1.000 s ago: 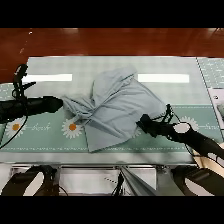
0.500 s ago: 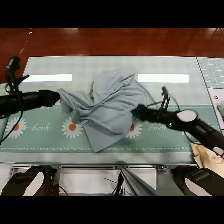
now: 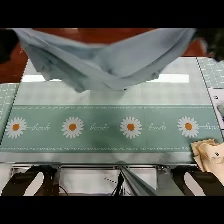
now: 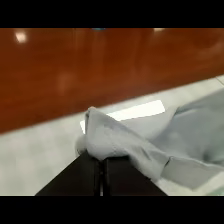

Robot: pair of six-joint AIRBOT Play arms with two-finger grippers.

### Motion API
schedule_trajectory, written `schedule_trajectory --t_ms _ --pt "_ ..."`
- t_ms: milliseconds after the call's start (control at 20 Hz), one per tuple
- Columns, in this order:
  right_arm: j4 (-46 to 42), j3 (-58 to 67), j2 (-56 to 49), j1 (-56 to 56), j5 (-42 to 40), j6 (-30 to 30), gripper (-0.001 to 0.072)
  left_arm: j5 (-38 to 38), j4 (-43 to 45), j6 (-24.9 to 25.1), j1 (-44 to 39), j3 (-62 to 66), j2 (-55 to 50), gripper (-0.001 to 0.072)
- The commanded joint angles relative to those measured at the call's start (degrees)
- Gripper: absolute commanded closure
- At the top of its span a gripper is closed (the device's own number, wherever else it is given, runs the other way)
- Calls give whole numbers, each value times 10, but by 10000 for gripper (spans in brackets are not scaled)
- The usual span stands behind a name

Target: Fold the shirts.

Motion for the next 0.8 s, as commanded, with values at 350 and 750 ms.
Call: schedule_trajectory --t_ms 350,750 --pt "-247 47 9 -170 270 78 687 -207 60 -13 -31 -25 2 684" --pt "-393 47 -92 -170 406 67 687 -116 59 -50 -151 -254 -2 684"
